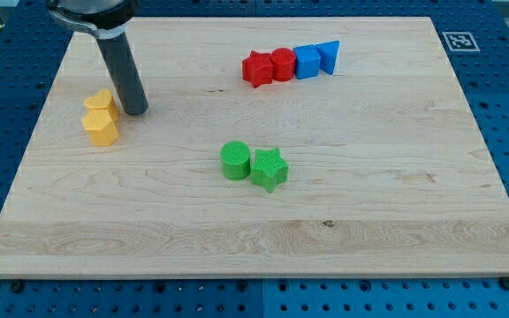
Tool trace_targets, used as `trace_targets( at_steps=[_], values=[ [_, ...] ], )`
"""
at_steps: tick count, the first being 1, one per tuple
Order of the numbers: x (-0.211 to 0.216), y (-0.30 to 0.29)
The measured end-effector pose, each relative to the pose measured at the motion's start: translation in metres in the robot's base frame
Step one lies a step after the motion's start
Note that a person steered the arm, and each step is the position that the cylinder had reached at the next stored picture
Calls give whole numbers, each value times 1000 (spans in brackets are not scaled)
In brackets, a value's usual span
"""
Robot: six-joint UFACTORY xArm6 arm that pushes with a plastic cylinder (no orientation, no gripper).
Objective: Place the arm to the left of the green circle
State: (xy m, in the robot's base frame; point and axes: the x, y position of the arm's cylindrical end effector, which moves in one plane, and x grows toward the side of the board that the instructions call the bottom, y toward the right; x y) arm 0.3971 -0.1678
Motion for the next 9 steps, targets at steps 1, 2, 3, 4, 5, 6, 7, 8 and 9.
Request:
trace_targets(
  at_steps=[1,2,3,4,5,6,7,8,9],
  values=[
    [0,0],
    [0,18],
    [0,34],
    [6,35],
    [22,41],
    [24,43],
    [30,48],
    [39,57],
    [55,58]
  ],
)
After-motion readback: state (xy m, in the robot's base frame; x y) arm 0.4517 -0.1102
